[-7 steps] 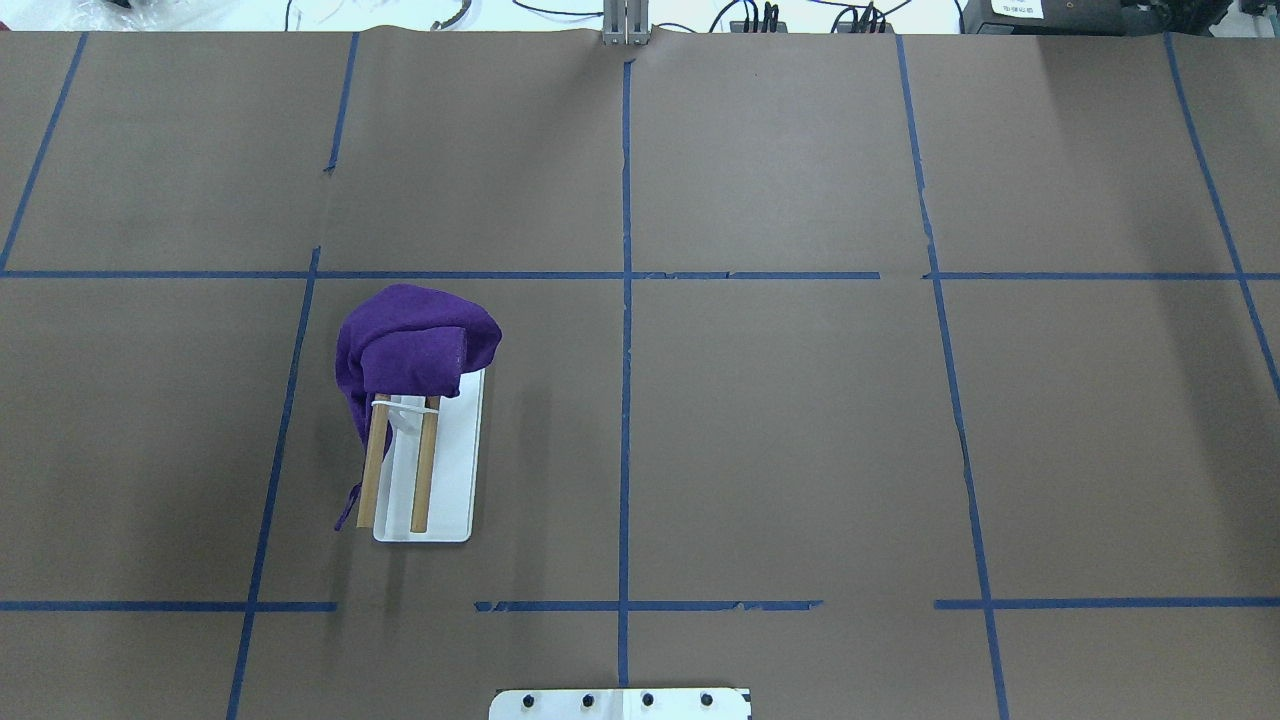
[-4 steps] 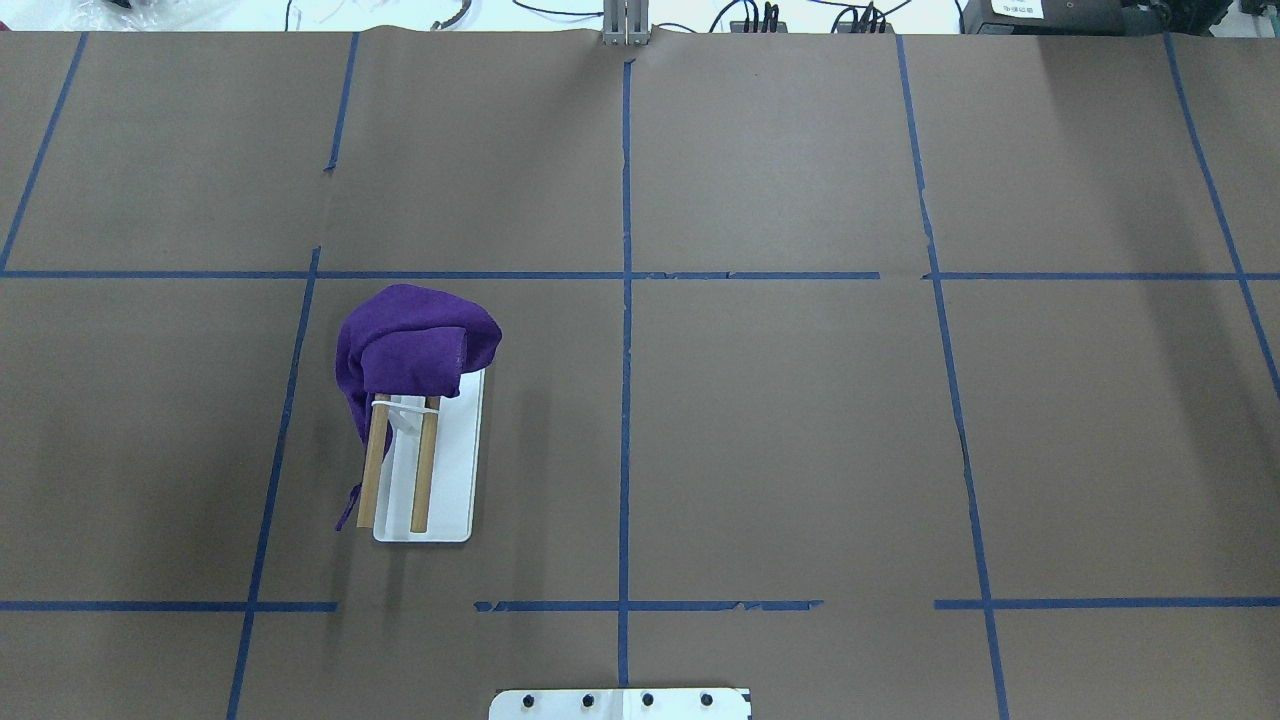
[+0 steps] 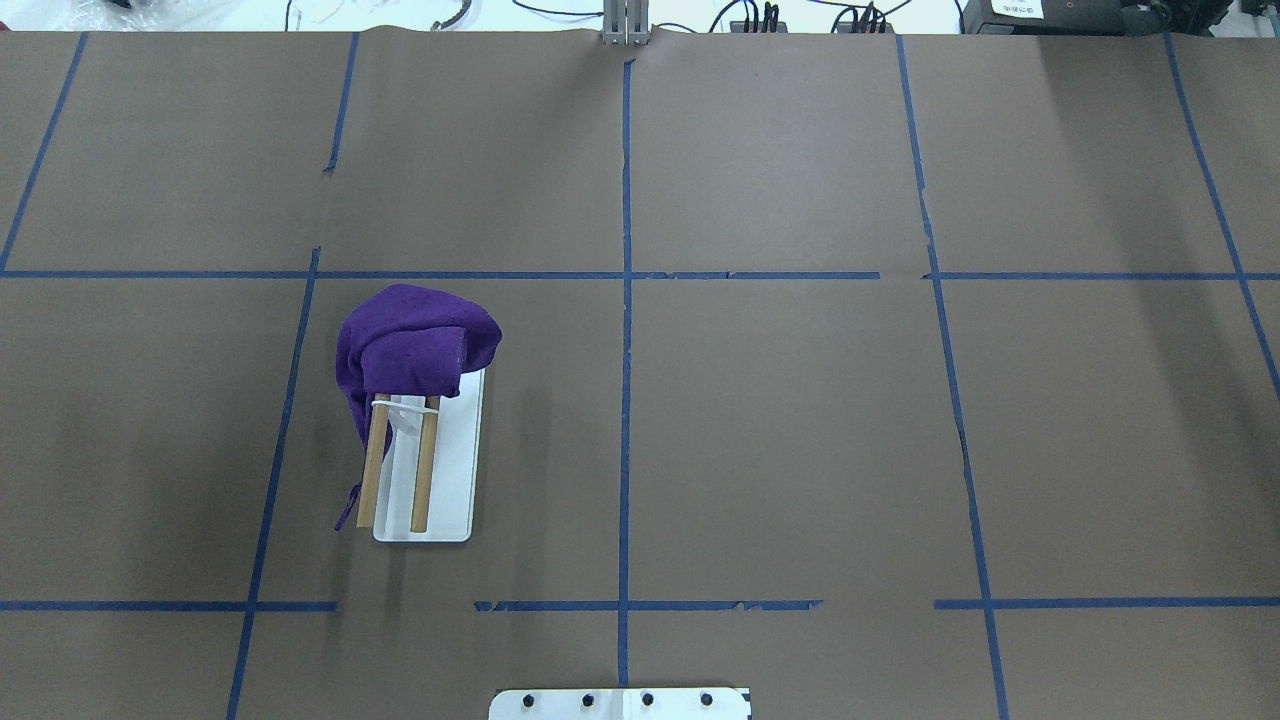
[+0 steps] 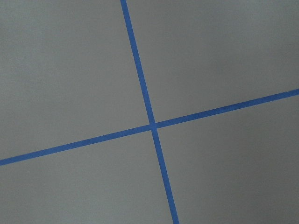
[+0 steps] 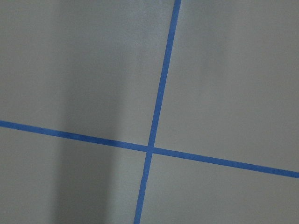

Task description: Hang towel on rack

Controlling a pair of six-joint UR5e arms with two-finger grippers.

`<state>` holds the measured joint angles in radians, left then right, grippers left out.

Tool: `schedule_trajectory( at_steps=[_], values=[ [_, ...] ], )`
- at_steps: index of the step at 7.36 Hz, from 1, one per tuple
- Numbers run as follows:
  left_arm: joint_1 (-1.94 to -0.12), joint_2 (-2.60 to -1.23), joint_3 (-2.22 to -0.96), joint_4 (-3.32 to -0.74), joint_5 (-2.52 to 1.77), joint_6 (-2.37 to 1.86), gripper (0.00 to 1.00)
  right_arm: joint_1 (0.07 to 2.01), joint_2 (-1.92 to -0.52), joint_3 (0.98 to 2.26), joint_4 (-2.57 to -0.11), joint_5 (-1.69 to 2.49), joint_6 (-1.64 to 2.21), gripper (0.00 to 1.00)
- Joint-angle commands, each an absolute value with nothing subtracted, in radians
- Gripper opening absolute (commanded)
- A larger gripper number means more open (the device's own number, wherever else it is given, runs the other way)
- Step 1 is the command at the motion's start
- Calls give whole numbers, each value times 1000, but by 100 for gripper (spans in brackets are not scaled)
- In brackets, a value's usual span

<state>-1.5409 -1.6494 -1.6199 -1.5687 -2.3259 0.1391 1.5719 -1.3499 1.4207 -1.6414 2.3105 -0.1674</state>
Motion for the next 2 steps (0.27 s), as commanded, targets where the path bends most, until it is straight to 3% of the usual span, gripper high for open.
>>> schedule_trajectory(
  at_steps=[1,2],
  values=[
    [-1542,-1644,-1626,-1566,-2327,140,100,1572,-1362,1439,-1641,2315,-166,100],
    [-1542,-1641,-1626,-1566,-2327,138,100,1572,-1376,1471,-1643,2315,-166,100]
  ],
)
